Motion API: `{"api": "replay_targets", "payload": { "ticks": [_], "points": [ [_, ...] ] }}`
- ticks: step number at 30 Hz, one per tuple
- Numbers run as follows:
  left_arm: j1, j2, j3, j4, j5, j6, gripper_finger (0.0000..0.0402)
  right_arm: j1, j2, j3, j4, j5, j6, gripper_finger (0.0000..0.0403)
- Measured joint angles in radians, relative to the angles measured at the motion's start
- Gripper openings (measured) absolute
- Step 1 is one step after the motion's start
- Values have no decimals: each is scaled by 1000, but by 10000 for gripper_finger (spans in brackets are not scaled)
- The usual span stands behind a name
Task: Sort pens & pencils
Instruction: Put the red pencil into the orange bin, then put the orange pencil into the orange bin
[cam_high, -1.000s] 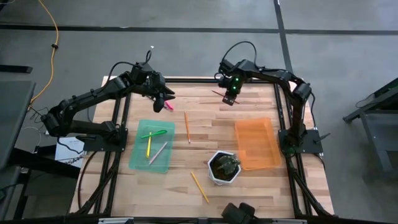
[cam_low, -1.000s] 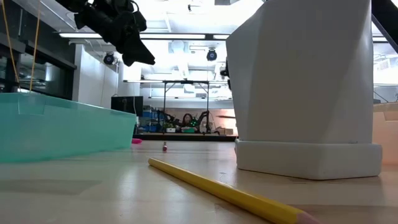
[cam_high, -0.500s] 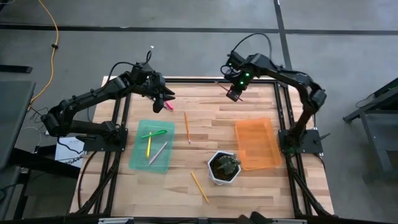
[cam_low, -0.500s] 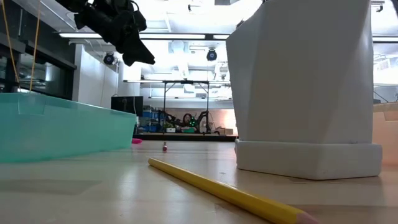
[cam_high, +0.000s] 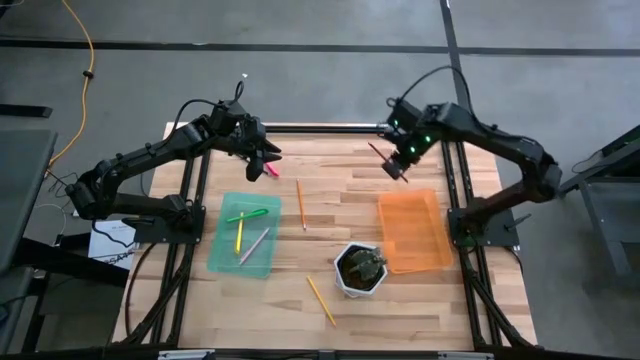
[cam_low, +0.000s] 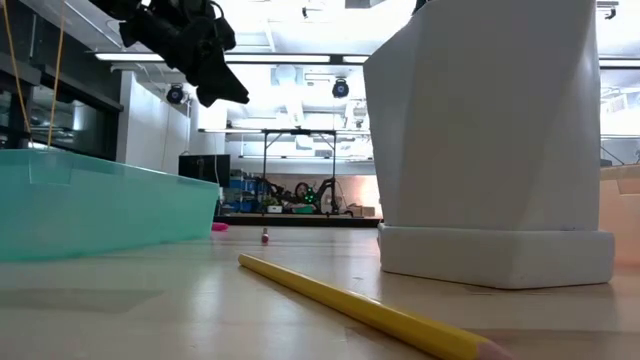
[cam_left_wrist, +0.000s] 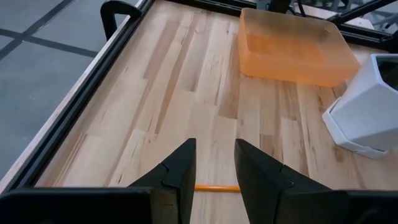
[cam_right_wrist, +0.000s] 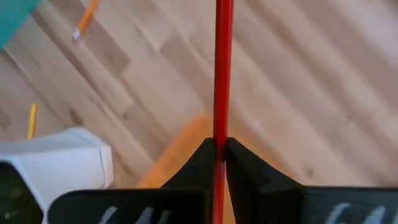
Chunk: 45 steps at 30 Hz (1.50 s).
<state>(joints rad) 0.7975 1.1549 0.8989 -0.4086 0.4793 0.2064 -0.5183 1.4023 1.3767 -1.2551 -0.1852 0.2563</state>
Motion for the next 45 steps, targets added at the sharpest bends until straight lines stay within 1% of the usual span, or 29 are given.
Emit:
{"api": "replay_targets", "payload": {
  "ticks": [7,12,15,18,23,29,32,35,38,42,45],
  "points": [
    [0,0,0,-7,11,-24,97,146,-172,-222,5,-7,228,11],
    [0,0,0,-14,12,-41,97,262,-290,-343,41,-7,427,11],
    [0,0,0,-14,13,-57,97,323,-335,-400,64,-7,522,11],
    [0,0,0,-14,12,-75,97,383,-346,-447,66,-5,577,11],
    [0,0,0,-14,12,-117,97,469,-343,-526,101,-4,610,11],
    [0,0,0,-14,11,-176,97,540,-343,-636,258,-2,637,11],
    [0,0,0,-22,9,-198,97,556,-344,-698,328,10,653,18],
    [0,0,0,-45,6,-215,97,559,-343,-760,388,11,630,41],
    [0,0,0,-74,4,-241,97,558,-343,-806,446,11,598,75],
    [-28,0,0,-62,-17,-284,97,550,-344,-836,473,19,522,121],
    [-66,0,0,-53,-50,-317,97,549,-344,-826,477,81,435,142]
  ]
}}
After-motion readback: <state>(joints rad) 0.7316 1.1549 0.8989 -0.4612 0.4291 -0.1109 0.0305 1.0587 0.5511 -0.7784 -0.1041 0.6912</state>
